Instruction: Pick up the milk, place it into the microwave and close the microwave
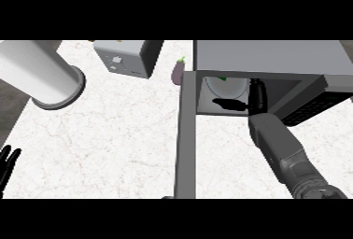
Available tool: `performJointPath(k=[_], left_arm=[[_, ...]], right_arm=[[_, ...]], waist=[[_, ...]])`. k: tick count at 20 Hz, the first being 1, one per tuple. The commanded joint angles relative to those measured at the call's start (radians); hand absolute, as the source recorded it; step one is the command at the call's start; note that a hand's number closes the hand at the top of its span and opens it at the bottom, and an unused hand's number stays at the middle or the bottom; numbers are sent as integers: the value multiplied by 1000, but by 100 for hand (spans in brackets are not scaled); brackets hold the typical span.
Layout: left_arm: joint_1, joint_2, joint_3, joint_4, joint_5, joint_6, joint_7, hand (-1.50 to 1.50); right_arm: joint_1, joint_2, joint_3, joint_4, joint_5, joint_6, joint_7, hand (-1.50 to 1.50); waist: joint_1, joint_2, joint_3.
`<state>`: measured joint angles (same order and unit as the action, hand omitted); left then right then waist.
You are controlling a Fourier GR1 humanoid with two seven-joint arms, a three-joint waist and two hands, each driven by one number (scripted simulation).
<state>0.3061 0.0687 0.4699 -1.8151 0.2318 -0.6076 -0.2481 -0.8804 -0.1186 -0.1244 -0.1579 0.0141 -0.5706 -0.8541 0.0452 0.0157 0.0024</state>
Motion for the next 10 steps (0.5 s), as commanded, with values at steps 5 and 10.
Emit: performJointPath(k=[5, 10], left_arm=[[80, -38, -77, -82, 4, -75, 27, -150], [84, -41, -129, -50, 13, -146, 8, -150]], right_arm=[[109, 101, -26, -69, -44, 119, -96, -150], [204, 114, -8, -116, -63, 340, -127, -150]], waist=[[-27, -13, -1], [-47, -20, -2]])
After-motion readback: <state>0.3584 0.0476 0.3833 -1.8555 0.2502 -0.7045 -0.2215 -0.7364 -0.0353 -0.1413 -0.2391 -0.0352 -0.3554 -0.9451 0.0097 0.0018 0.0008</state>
